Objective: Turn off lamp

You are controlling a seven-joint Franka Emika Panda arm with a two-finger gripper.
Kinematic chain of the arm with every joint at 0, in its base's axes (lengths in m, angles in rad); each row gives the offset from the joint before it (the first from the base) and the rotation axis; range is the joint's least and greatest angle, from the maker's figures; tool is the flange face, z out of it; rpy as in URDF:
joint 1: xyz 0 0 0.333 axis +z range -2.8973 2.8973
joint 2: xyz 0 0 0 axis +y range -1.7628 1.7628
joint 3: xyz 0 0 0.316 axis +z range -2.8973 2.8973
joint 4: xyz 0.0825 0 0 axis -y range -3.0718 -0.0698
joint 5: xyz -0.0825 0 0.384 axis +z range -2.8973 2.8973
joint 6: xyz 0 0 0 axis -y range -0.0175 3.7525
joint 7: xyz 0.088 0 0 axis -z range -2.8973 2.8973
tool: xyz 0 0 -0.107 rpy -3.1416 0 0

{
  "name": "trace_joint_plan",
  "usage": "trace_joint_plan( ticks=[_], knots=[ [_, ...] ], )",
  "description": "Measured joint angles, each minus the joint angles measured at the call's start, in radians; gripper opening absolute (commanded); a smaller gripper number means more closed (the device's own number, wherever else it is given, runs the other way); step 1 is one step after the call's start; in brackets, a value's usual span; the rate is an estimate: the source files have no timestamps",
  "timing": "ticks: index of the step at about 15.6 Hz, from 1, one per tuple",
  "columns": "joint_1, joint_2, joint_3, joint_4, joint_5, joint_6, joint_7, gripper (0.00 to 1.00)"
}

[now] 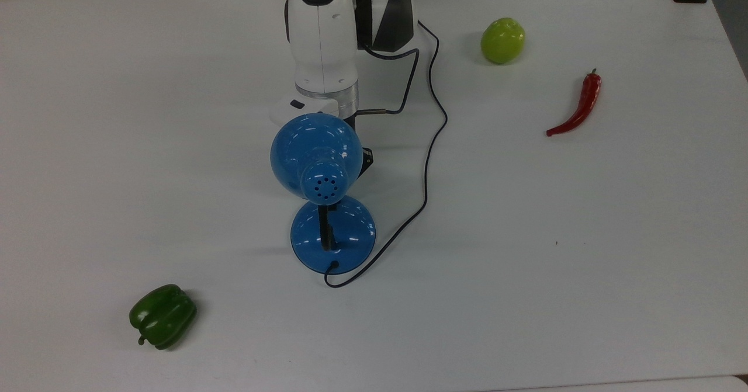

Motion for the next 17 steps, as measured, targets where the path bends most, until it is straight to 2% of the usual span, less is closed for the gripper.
trace_joint_plan(
  ticks=[6,7,8,9,11,12,14,15,16,17],
  knots=[
    [0.000,-0.043,0.001,0.000,0.000,-0.193,0.000,0.00],
    [0.000,-0.058,0.001,0.001,0.000,-0.234,0.000,0.05],
    [0.000,-0.075,0.001,0.001,0.000,-0.281,0.000,0.20],
    [0.000,-0.093,0.001,0.001,0.000,-0.328,0.000,0.29],
    [0.000,-0.137,0.001,0.002,0.000,-0.432,0.000,0.61],
    [0.000,-0.162,0.001,0.002,0.000,-0.483,0.000,0.72],
    [-0.003,-0.210,0.001,0.002,0.000,-0.570,0.000,0.83],
    [-0.006,-0.234,0.000,0.002,0.000,-0.606,0.000,0.94],
    [-0.011,-0.257,-0.001,0.003,0.000,-0.636,0.000,1.00],
    [-0.016,-0.279,-0.003,0.006,0.000,-0.666,0.000,1.00]
  ],
)
